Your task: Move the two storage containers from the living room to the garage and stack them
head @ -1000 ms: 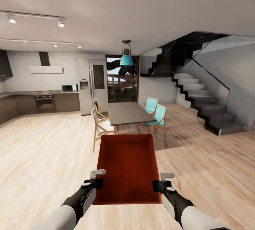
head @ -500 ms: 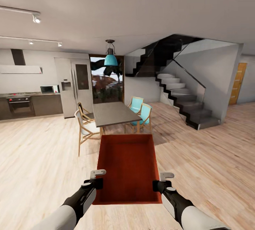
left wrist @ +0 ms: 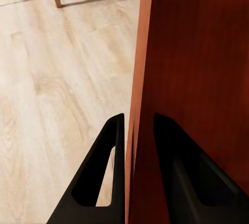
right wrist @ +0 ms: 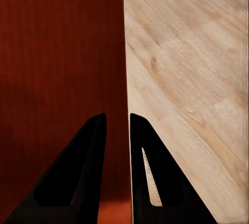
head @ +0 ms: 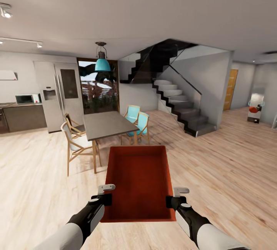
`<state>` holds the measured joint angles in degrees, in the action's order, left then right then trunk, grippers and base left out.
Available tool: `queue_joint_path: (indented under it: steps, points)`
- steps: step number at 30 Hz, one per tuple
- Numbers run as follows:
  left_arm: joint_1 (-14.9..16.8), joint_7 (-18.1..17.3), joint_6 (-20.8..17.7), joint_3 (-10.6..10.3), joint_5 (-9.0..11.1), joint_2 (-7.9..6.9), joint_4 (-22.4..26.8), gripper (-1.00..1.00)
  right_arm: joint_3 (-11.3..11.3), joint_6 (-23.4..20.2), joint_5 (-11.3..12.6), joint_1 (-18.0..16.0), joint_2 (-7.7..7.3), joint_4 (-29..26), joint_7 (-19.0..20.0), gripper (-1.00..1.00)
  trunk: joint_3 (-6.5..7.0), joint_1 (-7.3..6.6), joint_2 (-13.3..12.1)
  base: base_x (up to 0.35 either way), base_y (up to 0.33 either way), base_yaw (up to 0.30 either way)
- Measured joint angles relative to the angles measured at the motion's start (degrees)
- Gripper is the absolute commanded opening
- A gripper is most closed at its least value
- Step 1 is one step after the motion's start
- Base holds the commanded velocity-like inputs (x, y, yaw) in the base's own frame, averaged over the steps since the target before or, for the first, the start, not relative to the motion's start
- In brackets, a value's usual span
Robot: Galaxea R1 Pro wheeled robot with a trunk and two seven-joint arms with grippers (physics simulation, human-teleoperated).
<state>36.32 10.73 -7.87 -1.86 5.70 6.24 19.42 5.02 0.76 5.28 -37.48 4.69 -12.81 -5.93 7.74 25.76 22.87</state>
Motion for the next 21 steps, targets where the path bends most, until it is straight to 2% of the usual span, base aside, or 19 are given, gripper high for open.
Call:
queue_joint_path:
  steps: [21]
  points:
    - [0.00,0.01,0.00,0.03,-0.04,0.02,-0.02,-1.00,0.02,0.00,0.02,0.00,-0.01,0.01,0.01,-1.00,0.00,0.00,0.00,0.000,0.000,-0.289]
